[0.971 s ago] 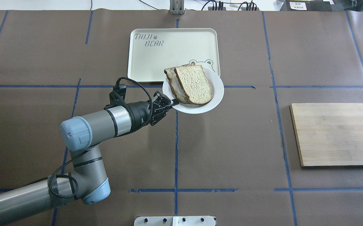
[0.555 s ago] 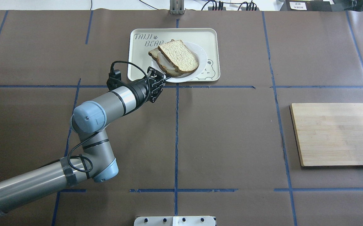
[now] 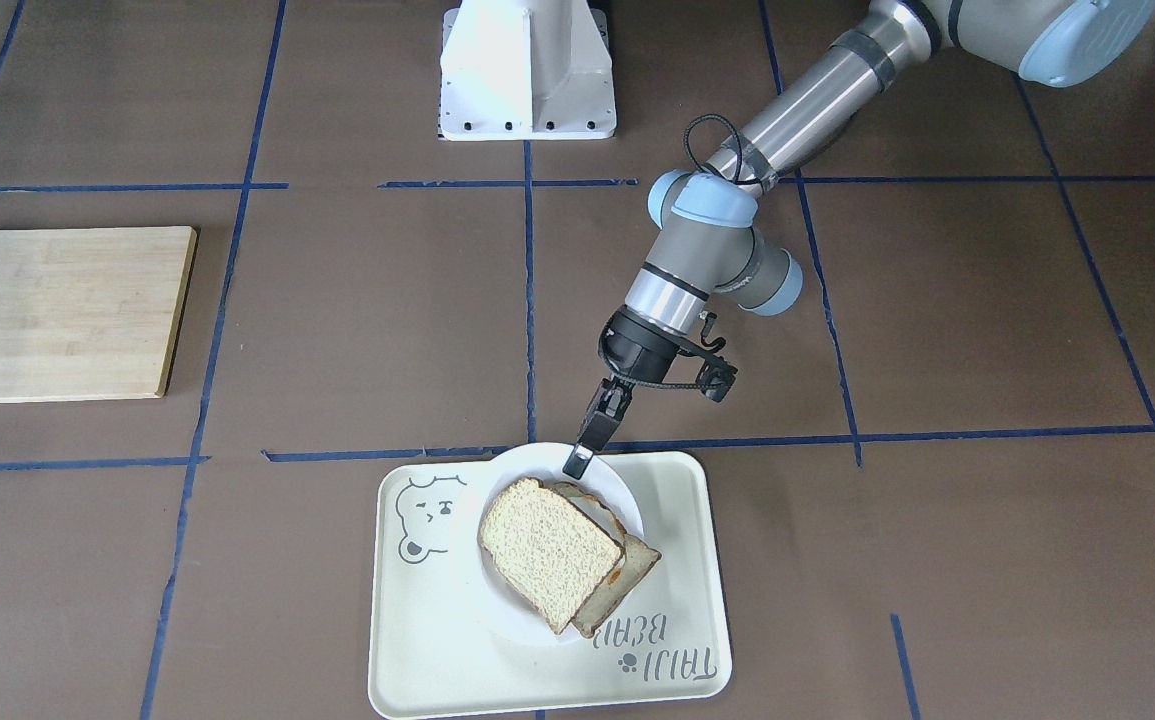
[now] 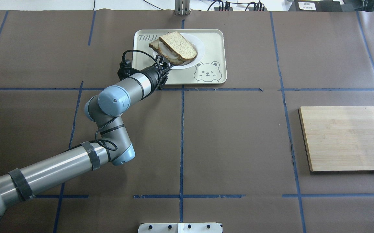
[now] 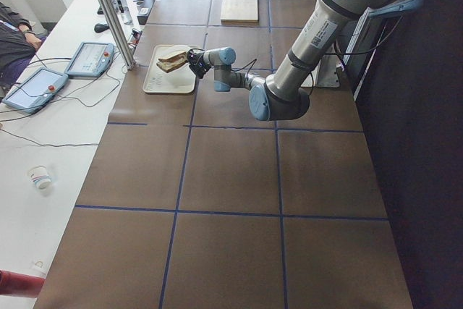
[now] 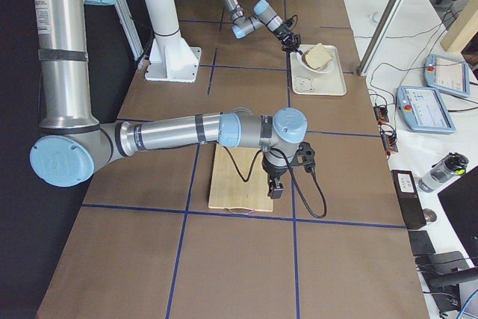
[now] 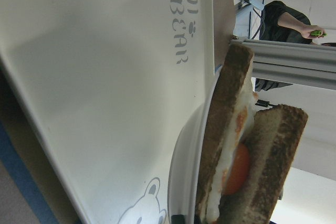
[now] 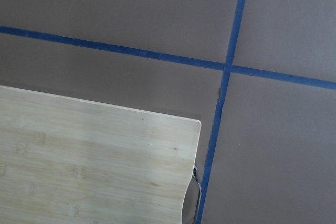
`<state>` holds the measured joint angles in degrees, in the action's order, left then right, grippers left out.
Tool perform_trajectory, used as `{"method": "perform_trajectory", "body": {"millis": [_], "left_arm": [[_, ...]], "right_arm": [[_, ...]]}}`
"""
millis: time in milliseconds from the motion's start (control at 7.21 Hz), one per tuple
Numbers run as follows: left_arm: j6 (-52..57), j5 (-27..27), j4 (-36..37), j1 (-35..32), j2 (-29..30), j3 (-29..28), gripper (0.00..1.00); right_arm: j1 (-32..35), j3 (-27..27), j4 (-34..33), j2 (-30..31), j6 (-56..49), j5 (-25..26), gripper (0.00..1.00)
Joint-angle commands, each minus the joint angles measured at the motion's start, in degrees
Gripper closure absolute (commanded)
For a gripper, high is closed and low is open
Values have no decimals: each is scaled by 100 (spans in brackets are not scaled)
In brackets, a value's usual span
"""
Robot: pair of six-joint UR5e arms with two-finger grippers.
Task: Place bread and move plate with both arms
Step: 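Lift the plate with the left gripper and set it on the tray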
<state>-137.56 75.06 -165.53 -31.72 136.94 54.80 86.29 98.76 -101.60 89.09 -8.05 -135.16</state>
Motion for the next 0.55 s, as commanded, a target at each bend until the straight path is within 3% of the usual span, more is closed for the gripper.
{"method": "perform_trajectory", "body": {"millis": [0,139,277,416], "left_arm": [[132,70,508,7,314,-337,93],[568,201,904,-1,429,-330,92],[721,237,908,-19,395,-338,75],[748,263,908,-80,395,-312,24]], "right_arm": [[2,-85,0,-31,5,-10,0],[2,-85,0,-32,5,-10,0],[2,-85,0,-40,5,-10,0],[2,-85,0,-40,5,-10,0]]}}
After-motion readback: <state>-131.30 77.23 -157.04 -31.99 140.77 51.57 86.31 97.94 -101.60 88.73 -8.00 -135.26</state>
